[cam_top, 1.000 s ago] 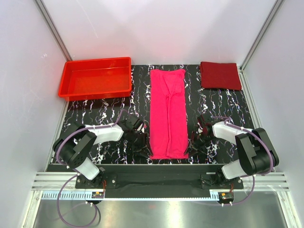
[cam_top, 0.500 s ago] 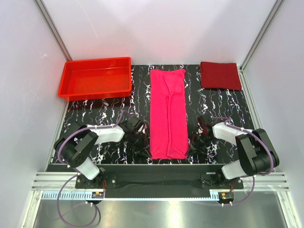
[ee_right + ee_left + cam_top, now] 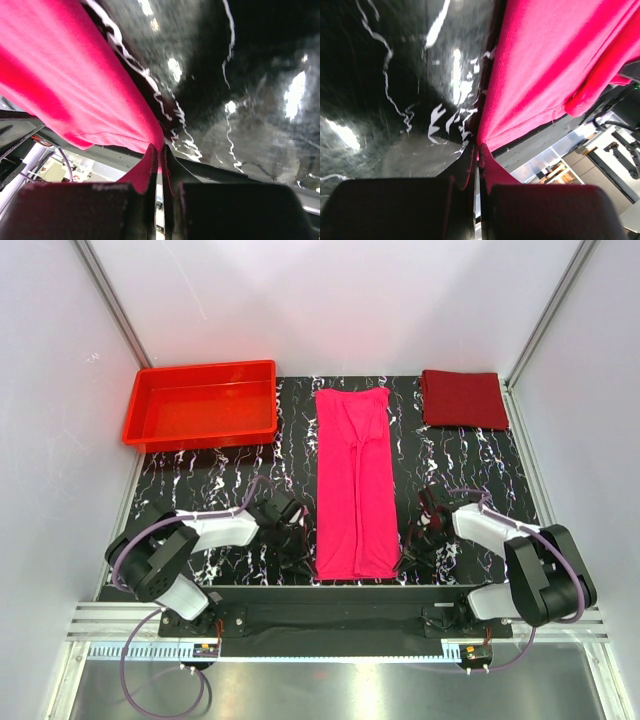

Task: Fold and stack the t-shirts
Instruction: Fold the tshirt

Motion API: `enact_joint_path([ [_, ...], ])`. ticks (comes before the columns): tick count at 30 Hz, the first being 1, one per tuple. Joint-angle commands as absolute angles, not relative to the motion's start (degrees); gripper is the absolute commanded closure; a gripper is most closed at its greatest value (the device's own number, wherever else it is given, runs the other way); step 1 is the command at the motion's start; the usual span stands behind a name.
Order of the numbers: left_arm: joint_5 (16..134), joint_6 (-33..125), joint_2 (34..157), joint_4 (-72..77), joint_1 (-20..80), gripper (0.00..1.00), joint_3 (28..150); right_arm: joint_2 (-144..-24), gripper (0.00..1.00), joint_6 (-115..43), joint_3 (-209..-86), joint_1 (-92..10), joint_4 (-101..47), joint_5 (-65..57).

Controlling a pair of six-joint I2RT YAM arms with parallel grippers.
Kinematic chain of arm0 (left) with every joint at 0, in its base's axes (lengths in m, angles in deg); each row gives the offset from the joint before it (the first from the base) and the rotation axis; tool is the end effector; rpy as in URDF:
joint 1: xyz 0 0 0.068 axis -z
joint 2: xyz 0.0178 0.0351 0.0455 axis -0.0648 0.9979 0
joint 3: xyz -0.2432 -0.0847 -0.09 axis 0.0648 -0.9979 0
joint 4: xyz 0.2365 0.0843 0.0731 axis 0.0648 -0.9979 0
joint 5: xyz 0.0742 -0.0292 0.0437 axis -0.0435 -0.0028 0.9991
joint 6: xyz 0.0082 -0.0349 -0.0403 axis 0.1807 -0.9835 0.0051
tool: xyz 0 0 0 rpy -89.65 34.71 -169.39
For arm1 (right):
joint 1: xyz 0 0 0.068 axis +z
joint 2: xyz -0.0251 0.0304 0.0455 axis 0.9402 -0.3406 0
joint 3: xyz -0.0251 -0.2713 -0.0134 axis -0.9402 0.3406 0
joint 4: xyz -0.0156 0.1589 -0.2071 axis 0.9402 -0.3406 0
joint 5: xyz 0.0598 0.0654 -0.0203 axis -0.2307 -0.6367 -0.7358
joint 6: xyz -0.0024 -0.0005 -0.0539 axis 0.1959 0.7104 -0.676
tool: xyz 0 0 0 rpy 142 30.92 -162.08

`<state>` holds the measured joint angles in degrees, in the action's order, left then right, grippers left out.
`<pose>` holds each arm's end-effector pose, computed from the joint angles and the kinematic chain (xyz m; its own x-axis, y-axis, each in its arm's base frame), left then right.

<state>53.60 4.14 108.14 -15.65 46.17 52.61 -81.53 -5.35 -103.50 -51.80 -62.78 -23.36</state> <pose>0.1702 -0.1797 0.1219 -0.9867 -0.0453 0.1561 -0.1270 0.8143 -0.5664 0.1764 0.0752 0.1290 -0.9493 0.2578 0.1799 0.3113 0.8506 0.4238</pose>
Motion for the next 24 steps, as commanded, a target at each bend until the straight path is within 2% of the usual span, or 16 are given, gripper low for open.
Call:
enact_joint_path([
  [1, 58.7, 6.0, 107.3, -21.3, 47.4, 1.00, 53.5, -78.5, 1.00, -4.2, -103.0, -51.2, -65.1, -23.8],
  [4, 59.5, 7.1, 106.0, -25.6, 47.4, 1.00, 57.4, -75.4, 1.00, -4.1, -105.4, -51.3, -67.1, -23.5],
  [8, 59.3, 8.2, 106.9, -28.3, 46.2, 1.00, 65.3, -76.5, 1.00, -6.9, -115.0, -52.2, -70.0, -20.3],
  [13, 58.5, 8.9, 112.1, -29.0, 40.6, 1.00, 76.3, -87.5, 1.00, -12.8, -125.9, -56.0, -71.1, -21.2],
  [16, 57.7, 10.0, 119.6, -30.3, 36.4, 1.00, 85.7, -94.7, 1.00, -14.6, -134.2, -57.2, -71.0, -21.5],
  [21, 56.8, 13.5, 128.6, -35.2, 30.6, 1.00, 103.1, -107.7, 1.00, -18.5, -151.4, -59.5, -73.9, -21.1],
  [24, 56.2, 14.7, 133.7, -37.5, 28.3, 1.00, 108.8, -115.2, 1.00, -21.5, -161.5, -61.2, -77.2, -21.9],
])
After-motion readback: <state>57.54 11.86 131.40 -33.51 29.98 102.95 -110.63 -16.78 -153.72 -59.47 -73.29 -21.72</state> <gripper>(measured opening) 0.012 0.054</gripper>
